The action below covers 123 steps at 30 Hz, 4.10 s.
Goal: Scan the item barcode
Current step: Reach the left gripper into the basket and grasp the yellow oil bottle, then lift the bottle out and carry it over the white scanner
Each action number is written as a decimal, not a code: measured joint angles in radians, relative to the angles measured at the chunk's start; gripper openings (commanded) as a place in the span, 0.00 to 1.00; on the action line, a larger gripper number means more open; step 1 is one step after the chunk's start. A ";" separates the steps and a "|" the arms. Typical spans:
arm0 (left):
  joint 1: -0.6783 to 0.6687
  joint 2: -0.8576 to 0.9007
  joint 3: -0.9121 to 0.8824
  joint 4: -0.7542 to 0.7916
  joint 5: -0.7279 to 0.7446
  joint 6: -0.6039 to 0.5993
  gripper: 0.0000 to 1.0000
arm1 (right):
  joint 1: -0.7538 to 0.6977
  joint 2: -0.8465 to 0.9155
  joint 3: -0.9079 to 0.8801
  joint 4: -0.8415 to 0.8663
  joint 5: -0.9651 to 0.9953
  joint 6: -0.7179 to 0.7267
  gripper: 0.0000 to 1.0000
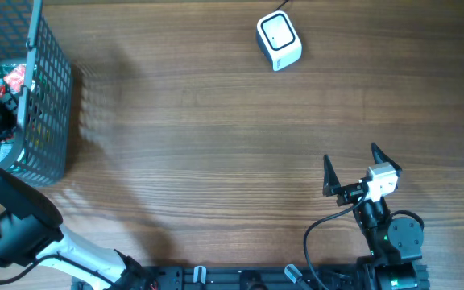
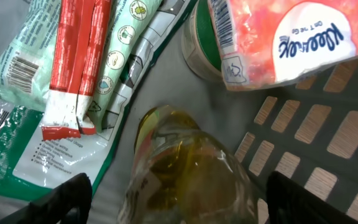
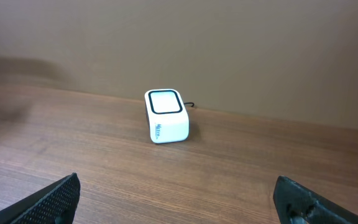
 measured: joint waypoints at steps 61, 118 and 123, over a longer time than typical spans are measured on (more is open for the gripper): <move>-0.772 -0.733 -0.060 0.090 0.015 -0.324 0.31 | 0.000 0.001 0.000 0.000 0.000 0.000 1.00; -1.738 0.116 -0.060 0.413 -0.628 -1.114 0.56 | 0.000 0.001 0.000 0.000 0.000 0.000 1.00; -1.738 0.116 -0.060 0.407 -0.628 -1.123 0.81 | 0.000 0.001 0.000 0.000 0.000 0.000 1.00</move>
